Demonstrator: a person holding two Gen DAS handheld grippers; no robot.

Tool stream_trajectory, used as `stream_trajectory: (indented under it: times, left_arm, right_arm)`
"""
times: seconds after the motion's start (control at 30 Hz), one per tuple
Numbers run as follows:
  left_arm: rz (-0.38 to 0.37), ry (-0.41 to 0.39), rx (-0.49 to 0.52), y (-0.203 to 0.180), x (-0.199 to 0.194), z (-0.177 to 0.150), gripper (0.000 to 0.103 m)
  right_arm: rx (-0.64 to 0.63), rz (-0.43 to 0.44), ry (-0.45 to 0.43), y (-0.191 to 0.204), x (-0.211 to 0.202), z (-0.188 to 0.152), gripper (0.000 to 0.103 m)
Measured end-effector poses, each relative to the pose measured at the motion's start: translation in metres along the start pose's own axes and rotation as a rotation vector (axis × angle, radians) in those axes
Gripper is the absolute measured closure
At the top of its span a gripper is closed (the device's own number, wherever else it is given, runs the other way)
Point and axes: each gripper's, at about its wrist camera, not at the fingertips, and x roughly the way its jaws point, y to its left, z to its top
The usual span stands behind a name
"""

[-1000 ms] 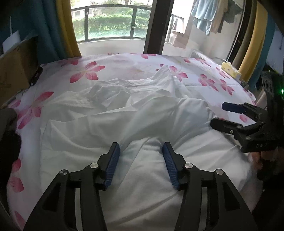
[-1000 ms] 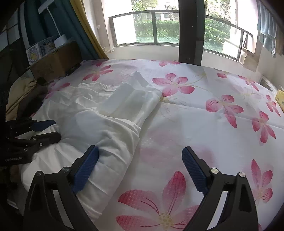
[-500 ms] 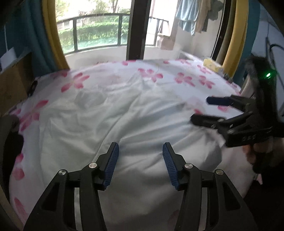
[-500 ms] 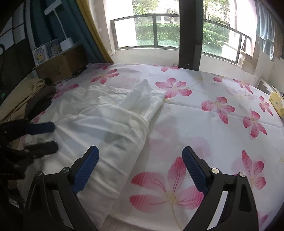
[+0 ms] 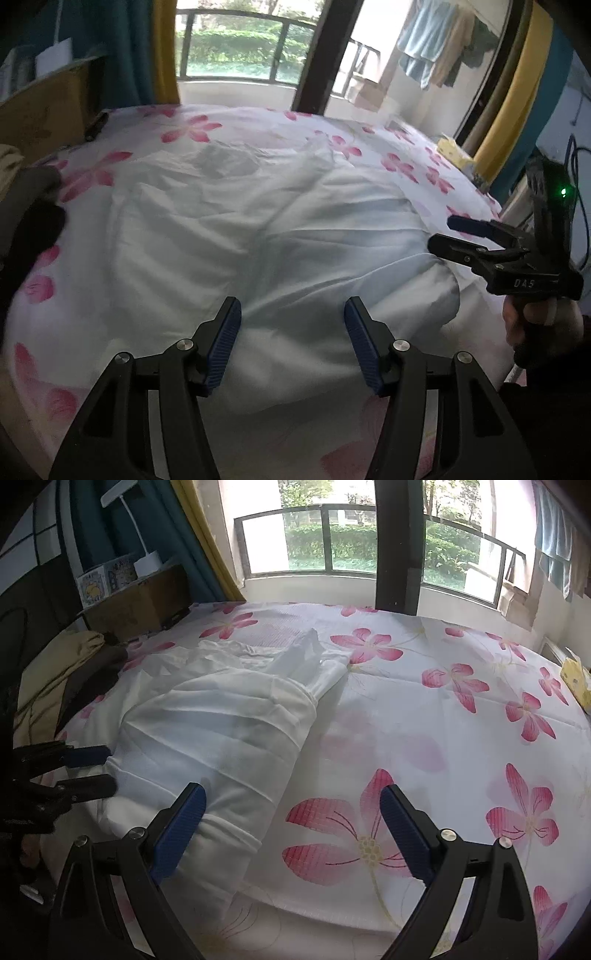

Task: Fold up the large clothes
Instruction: 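Smooth the folded white cloth with both open grippers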

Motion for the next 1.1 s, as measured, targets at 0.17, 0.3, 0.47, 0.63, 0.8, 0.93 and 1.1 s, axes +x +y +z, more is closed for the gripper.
stream_trajectory:
  times: [0.17,0.3,0.47,0.63,0.8,0.93,1.1]
  left_arm:
    - [0.061,-0.043,-0.062,0.031,-0.016,0.009,0.040]
    - [0.103,-0.051,-0.161,0.069,-0.014,0.014,0.034]
    - [0.116,-0.055,-0.272,0.109,-0.004,0.016,0.031]
    - [0.022,-0.055,-0.303,0.120,0.009,0.018,0.022]
    - [-0.136,-0.025,-0.277,0.106,0.023,0.023,0.021]
    - [-0.241,0.003,-0.255,0.090,0.033,0.026,0.021]
    - [-0.348,0.013,-0.224,0.073,0.047,0.032,0.019]
  right_arm:
    - [0.037,0.011,-0.032,-0.008,-0.004,0.006,0.009]
    - [0.050,0.012,-0.040,-0.013,-0.003,0.012,0.009]
    - [0.056,0.020,-0.034,-0.015,0.002,0.019,0.009]
    - [0.051,0.044,-0.026,-0.014,0.010,0.025,0.009]
    - [0.038,0.025,0.010,-0.013,0.029,0.025,0.009]
    - [0.047,0.051,0.026,-0.014,0.041,0.023,0.009]
    - [0.042,0.074,0.046,-0.009,0.052,0.022,0.009]
